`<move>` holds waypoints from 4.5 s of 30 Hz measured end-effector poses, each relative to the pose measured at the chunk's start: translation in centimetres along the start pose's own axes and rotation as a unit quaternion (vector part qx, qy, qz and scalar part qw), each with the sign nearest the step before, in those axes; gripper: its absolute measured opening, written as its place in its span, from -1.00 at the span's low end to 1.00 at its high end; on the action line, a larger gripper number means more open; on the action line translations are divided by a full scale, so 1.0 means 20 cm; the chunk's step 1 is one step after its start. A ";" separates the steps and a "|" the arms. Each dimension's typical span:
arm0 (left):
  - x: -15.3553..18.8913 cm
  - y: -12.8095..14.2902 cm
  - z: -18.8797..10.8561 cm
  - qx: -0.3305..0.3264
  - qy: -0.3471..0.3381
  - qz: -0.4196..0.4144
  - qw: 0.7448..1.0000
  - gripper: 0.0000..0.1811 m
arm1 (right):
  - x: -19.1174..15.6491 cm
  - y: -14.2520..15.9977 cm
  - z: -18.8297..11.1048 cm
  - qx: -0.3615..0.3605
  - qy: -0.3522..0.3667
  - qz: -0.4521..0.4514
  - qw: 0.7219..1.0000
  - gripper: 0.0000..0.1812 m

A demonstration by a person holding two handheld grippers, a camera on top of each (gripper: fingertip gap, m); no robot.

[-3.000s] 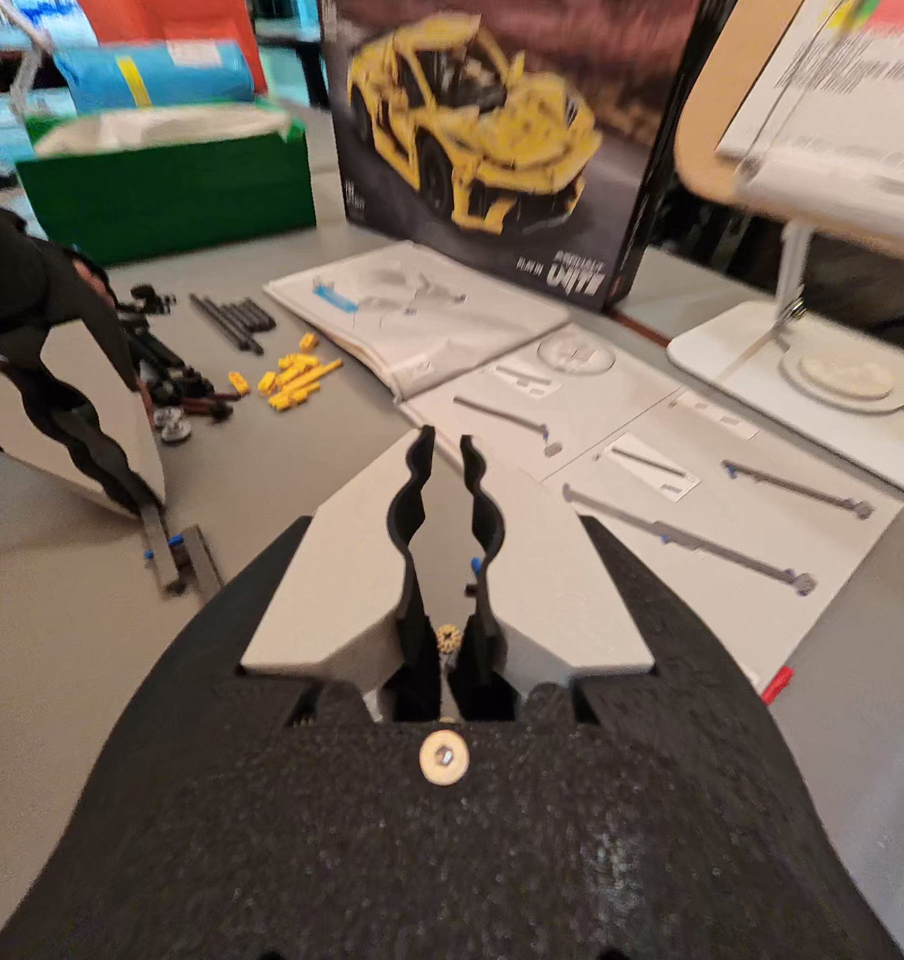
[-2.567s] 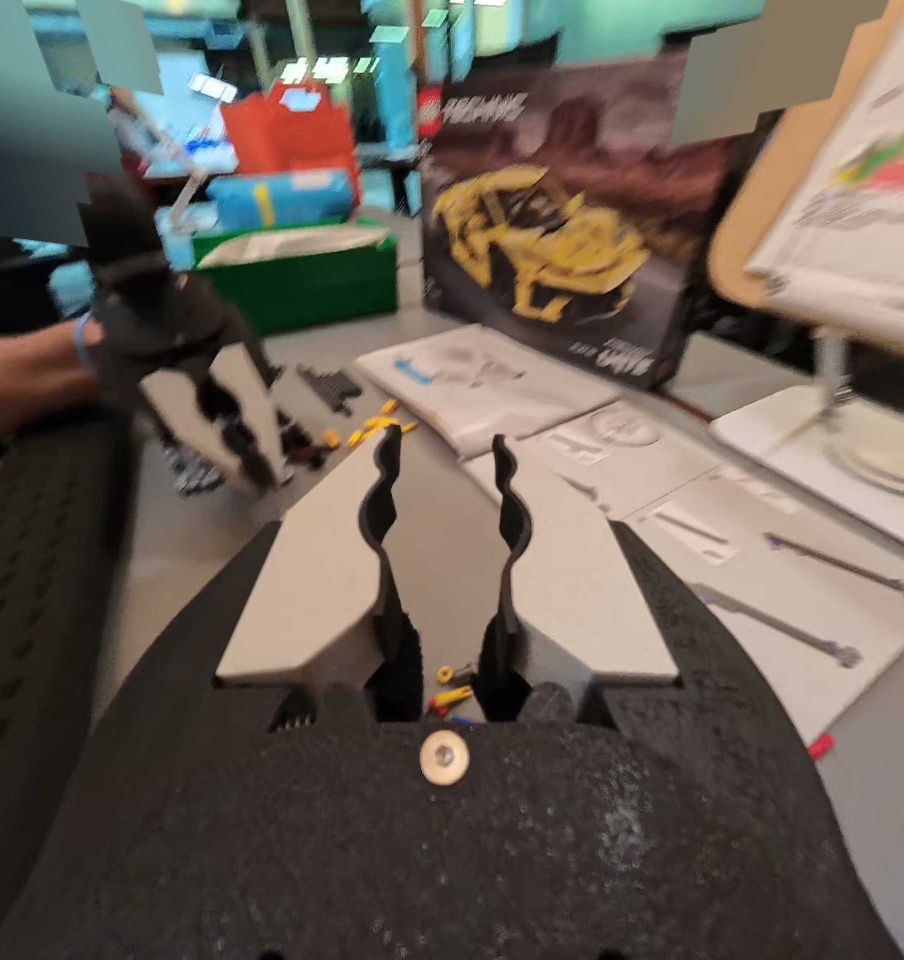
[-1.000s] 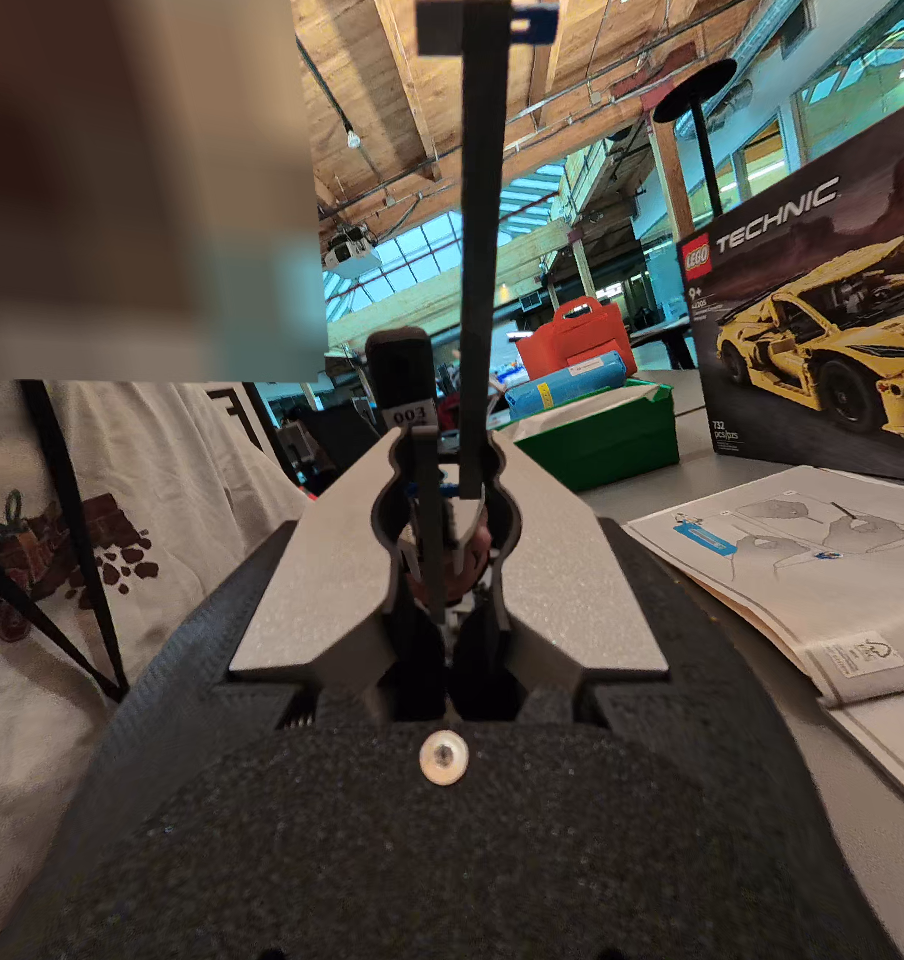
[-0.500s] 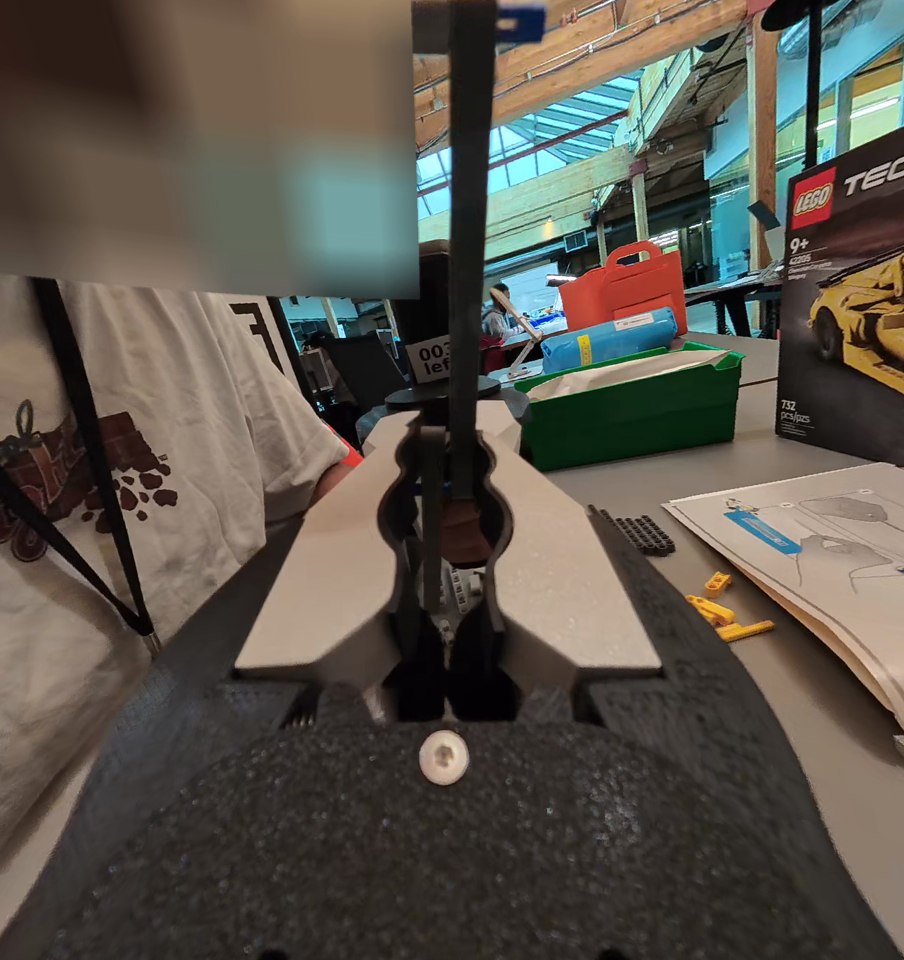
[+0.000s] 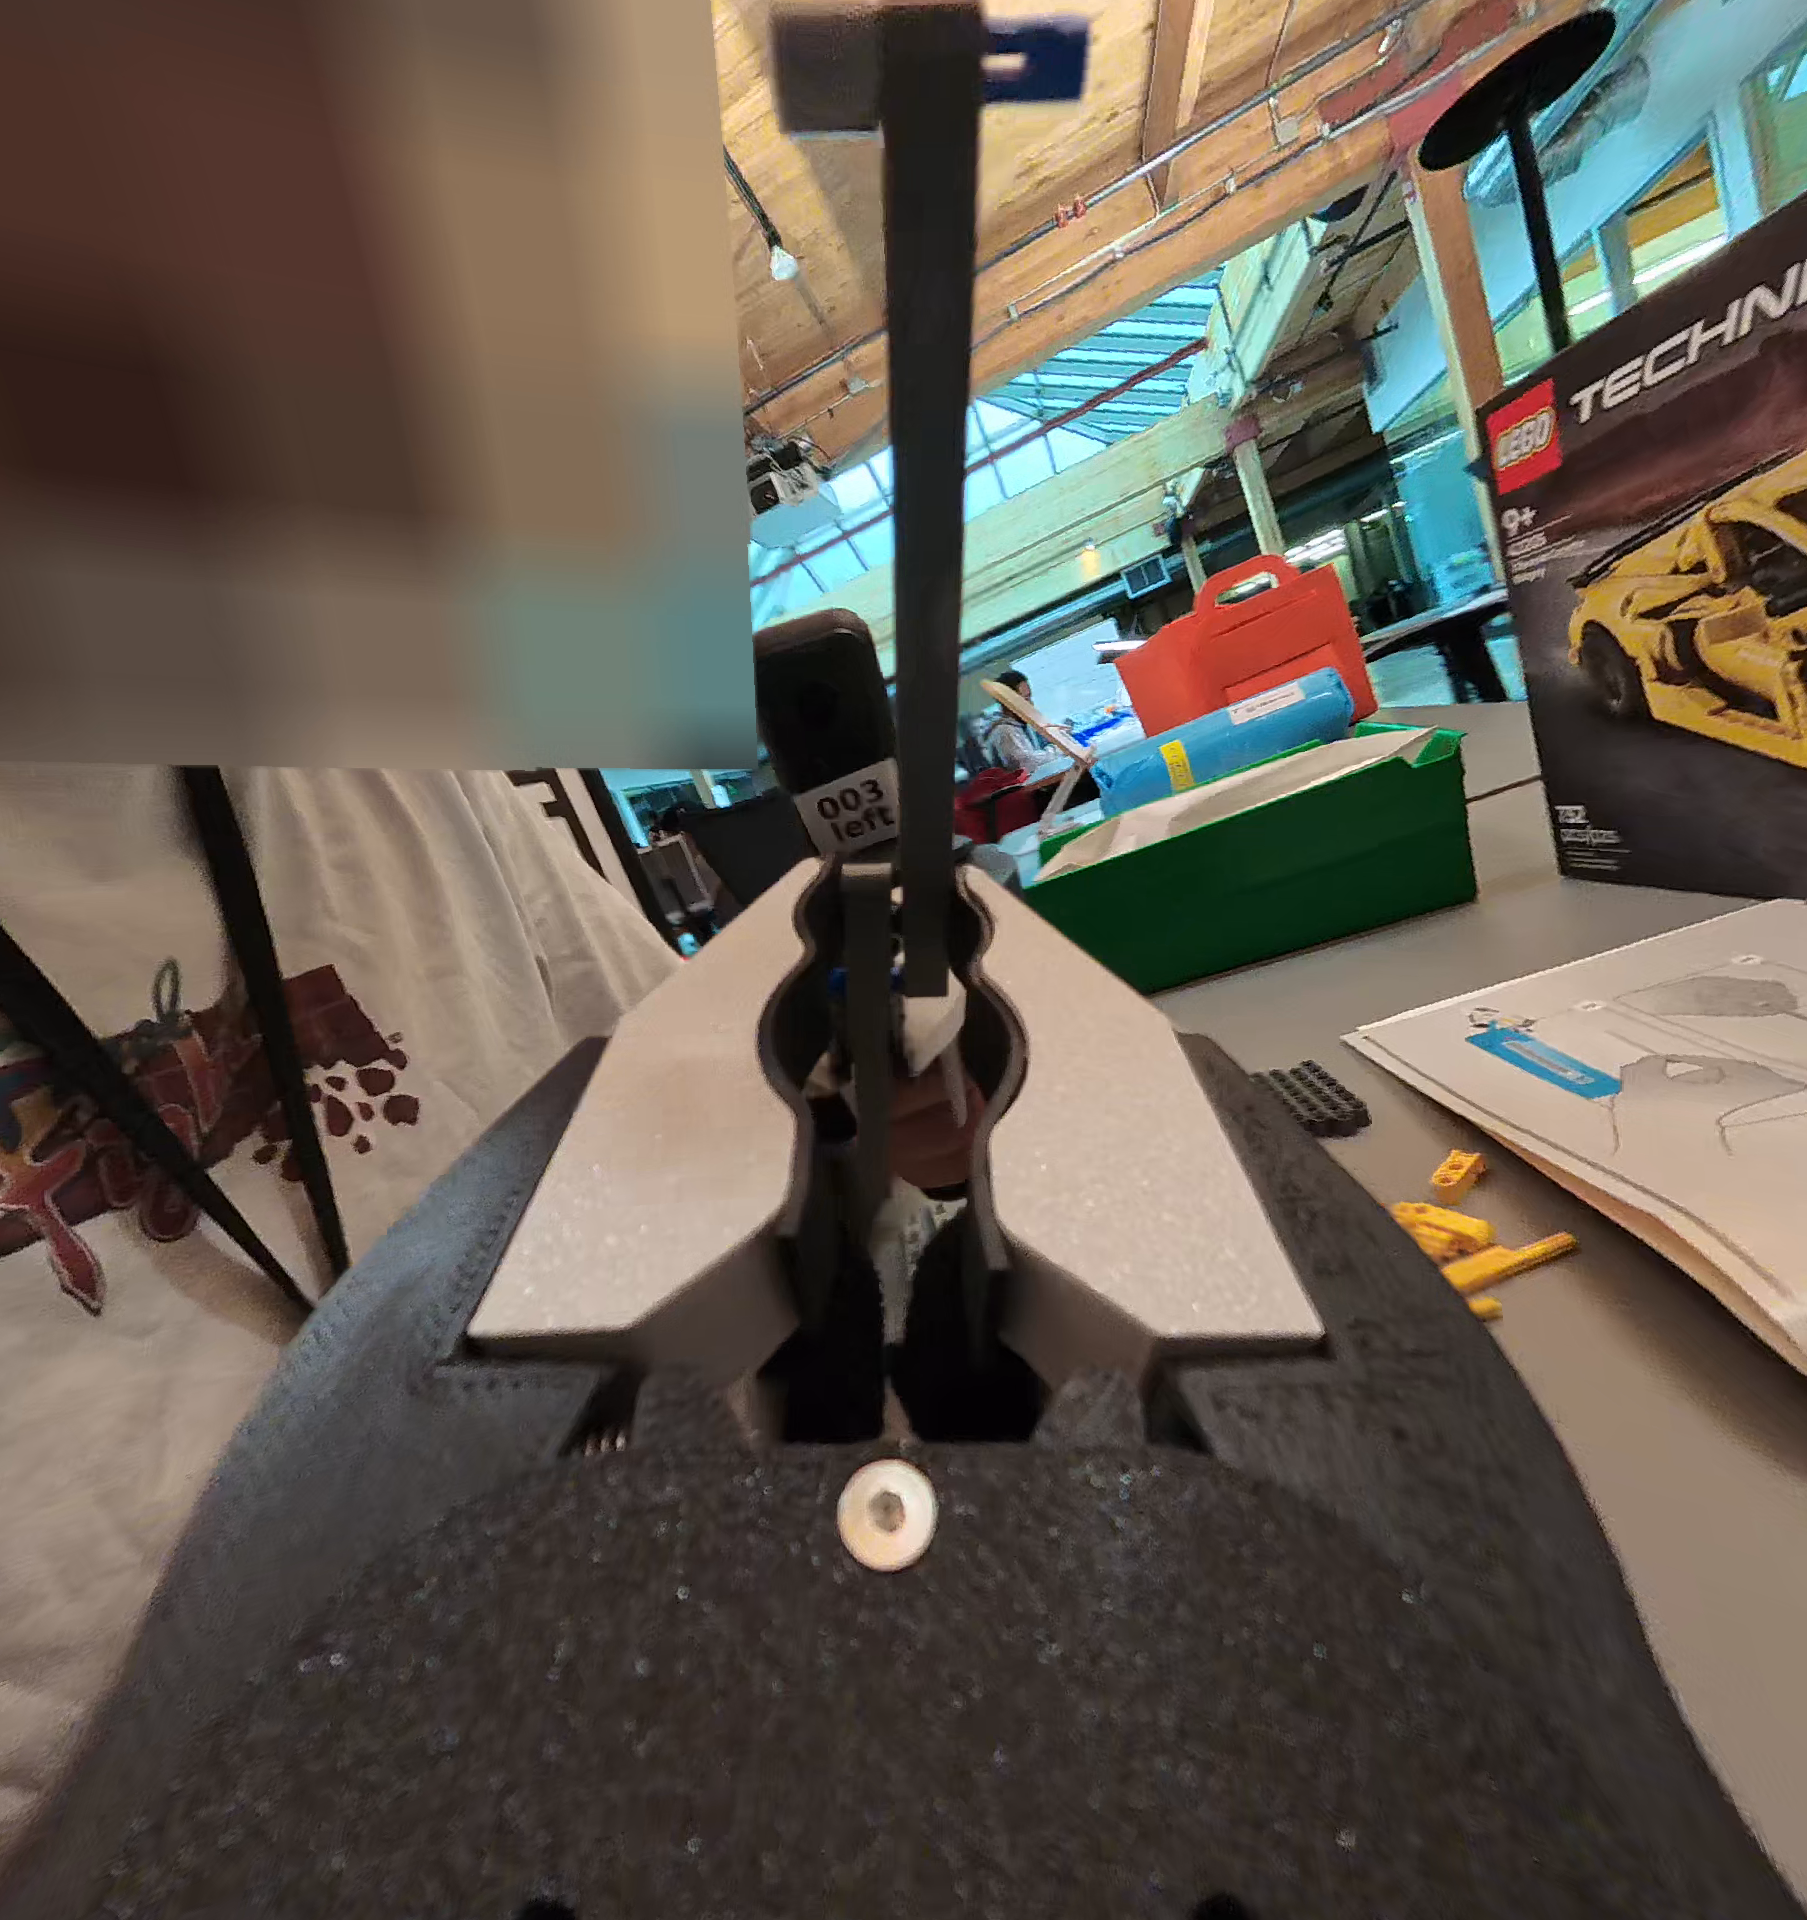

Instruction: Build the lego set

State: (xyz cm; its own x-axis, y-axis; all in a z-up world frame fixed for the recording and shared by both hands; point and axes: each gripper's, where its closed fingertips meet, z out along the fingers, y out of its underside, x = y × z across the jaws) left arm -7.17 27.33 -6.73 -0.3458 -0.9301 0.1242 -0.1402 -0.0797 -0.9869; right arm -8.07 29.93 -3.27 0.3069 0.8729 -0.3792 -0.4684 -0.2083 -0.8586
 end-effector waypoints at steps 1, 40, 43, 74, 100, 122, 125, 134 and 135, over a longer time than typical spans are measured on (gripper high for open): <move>0.01 -0.01 0.00 0.002 0.003 0.001 1.000 -0.92 | -0.01 0.00 0.00 0.003 -0.009 0.013 1.000 -0.80; 0.01 0.06 -0.01 -0.029 0.028 -0.014 0.999 -0.93 | 0.00 0.12 -0.06 -0.101 0.036 -0.086 0.990 -0.77; 0.01 0.05 -0.02 -0.020 0.030 -0.018 0.999 -0.93 | -0.01 0.10 -0.03 -0.081 0.034 -0.103 0.991 -0.82; -0.22 0.56 -0.03 -0.308 -0.094 0.032 0.946 -0.93 | 0.26 0.12 -1.09 -0.269 0.573 -0.088 0.769 -0.70; -0.11 0.73 0.05 -0.413 -0.142 0.013 0.899 -0.93 | 0.35 0.09 -1.16 -0.170 0.626 -0.121 0.751 -0.56; -0.09 0.70 0.00 -0.380 -0.163 -0.003 0.910 -0.88 | 0.32 0.11 -1.14 -0.179 0.622 -0.154 0.746 -0.56; -0.10 0.64 -0.05 -0.359 -0.181 -0.004 0.915 -0.84 | 0.26 0.08 -1.15 -0.195 0.612 -0.161 0.749 -0.56; 0.03 0.41 -0.22 -0.211 -0.163 -0.014 0.964 -0.82 | -0.16 0.46 -1.15 -0.402 0.410 -0.081 0.815 -0.72; 0.04 0.41 -0.23 -0.201 -0.160 -0.019 0.966 -0.82 | -0.18 0.50 -1.15 -0.418 0.401 -0.072 0.812 -0.71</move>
State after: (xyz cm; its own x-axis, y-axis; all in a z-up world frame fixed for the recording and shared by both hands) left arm -12.79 27.56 -14.35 -0.0383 -0.9975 0.0590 -0.5181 -0.0306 -0.8547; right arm 5.26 14.59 -18.48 0.9066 0.4164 -0.0687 0.2436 -0.6491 -0.7206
